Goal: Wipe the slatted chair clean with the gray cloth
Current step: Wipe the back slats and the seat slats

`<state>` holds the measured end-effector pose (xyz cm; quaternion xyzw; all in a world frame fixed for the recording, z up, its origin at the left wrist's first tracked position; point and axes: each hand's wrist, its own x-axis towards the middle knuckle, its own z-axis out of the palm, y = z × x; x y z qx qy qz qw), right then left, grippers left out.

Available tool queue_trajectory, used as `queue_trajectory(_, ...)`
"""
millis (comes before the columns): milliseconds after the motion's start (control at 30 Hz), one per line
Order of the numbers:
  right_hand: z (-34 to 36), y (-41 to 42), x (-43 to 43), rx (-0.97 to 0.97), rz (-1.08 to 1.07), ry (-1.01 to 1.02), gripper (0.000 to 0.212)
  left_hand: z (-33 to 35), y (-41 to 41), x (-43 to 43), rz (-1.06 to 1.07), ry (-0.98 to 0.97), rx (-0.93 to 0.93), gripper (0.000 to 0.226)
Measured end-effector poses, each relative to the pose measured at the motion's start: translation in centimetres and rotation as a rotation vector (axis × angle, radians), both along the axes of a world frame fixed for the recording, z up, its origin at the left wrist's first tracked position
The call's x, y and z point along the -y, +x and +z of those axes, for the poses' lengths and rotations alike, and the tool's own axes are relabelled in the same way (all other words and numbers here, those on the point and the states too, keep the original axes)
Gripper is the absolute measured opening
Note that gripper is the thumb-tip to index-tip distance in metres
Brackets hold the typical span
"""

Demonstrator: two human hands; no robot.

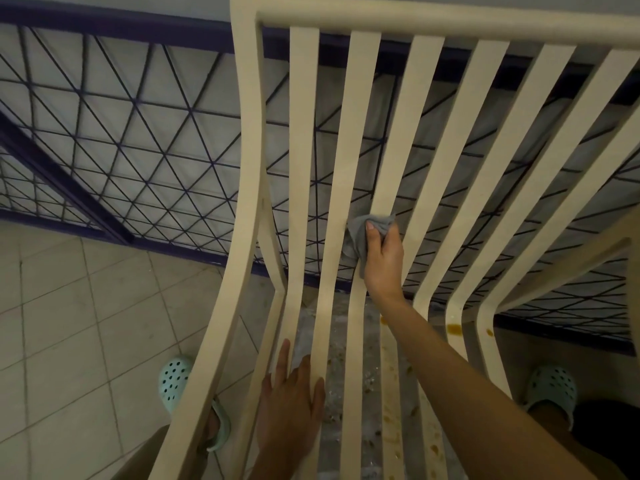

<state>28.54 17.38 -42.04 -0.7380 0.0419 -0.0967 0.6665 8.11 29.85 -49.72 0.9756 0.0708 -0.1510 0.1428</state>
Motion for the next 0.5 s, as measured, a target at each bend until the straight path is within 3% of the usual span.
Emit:
queue_trajectory(367, -5.0, -3.5, -0.1, -0.139, 0.026, -0.109, 0.010, 0.3, 0.0, 0.1, -0.002, 0.018, -0.004, 0.058)
queue_trajectory(500, -9.3, -7.0, -0.3, -0.397, 0.048, -0.233, 0.014, -0.1, -0.2, 0.1, 0.015, 0.015, 0.012, 0.062)
